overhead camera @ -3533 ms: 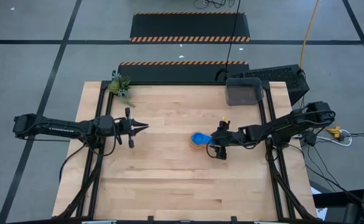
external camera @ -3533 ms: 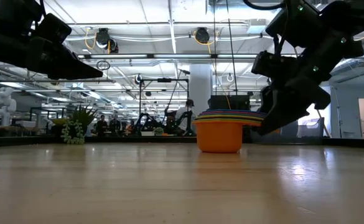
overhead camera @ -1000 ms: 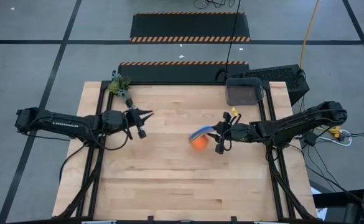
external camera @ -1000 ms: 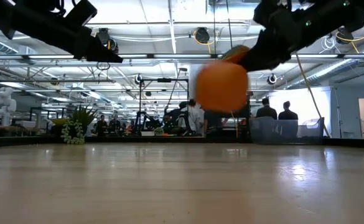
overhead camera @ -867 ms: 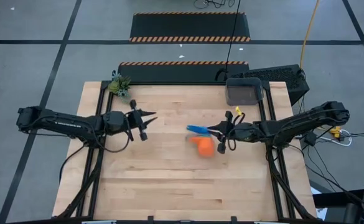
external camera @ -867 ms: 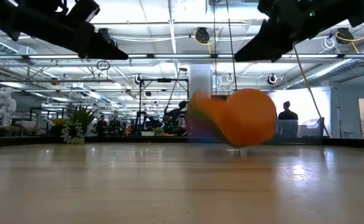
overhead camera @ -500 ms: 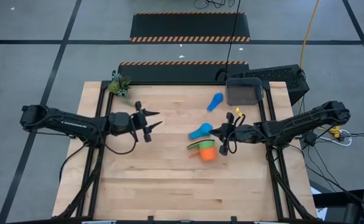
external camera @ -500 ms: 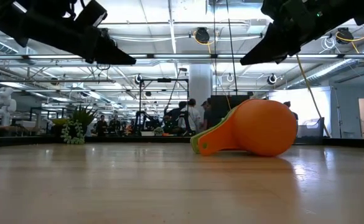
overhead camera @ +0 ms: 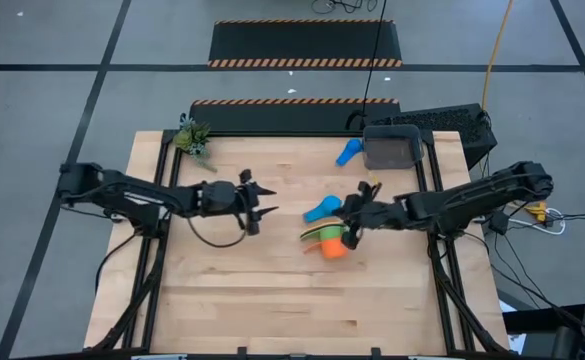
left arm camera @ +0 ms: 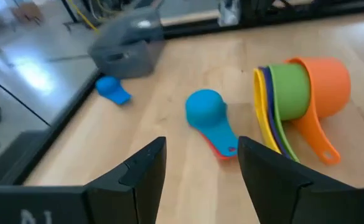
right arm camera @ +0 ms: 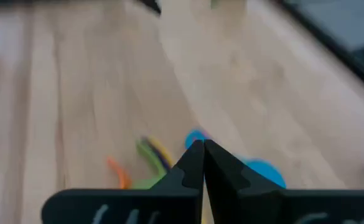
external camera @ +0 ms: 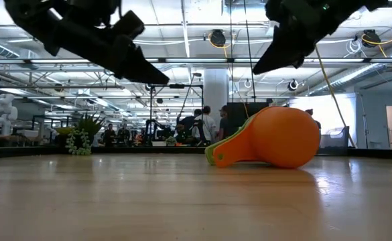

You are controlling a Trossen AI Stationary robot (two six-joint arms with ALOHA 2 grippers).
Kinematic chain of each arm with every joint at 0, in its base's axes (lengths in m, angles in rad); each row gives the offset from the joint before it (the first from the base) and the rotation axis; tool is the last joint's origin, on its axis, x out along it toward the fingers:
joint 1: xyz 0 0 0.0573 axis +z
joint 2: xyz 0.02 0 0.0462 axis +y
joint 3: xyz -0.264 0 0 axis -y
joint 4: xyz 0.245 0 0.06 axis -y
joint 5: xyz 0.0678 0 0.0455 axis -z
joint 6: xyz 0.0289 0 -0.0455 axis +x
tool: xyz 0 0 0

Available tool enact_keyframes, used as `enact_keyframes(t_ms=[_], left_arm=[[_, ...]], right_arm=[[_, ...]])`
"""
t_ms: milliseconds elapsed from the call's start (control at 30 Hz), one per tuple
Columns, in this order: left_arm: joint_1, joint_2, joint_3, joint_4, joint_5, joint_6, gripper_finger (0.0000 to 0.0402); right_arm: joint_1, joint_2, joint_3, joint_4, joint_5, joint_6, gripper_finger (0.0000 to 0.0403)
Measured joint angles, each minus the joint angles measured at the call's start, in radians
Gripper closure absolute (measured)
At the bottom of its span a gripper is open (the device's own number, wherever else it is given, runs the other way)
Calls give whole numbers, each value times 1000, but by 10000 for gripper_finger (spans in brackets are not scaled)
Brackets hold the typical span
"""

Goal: Nest measuring cups in basket
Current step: Adjust the stack of measuring cups

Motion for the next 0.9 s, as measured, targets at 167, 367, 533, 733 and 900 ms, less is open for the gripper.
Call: enact_keyframes(t_ms=[167,367,533,733,900], left_arm=[[-24,140,71,-9,3,2,198],[-112,245,102,5,68,-88,173],[-238,344,100,97,-50,-118,126],[-291,426,100,271,-139,-117,85],[-287,417,100,257,-142,-121,94]], right_arm=[[33,162,185,-215,-1,20,399],[89,243,283,-272,-2,-37,399],[116,237,289,-268,2,-45,399],[129,262,289,-253,-5,-13,370],[131,313,323,-238,-33,-15,306]])
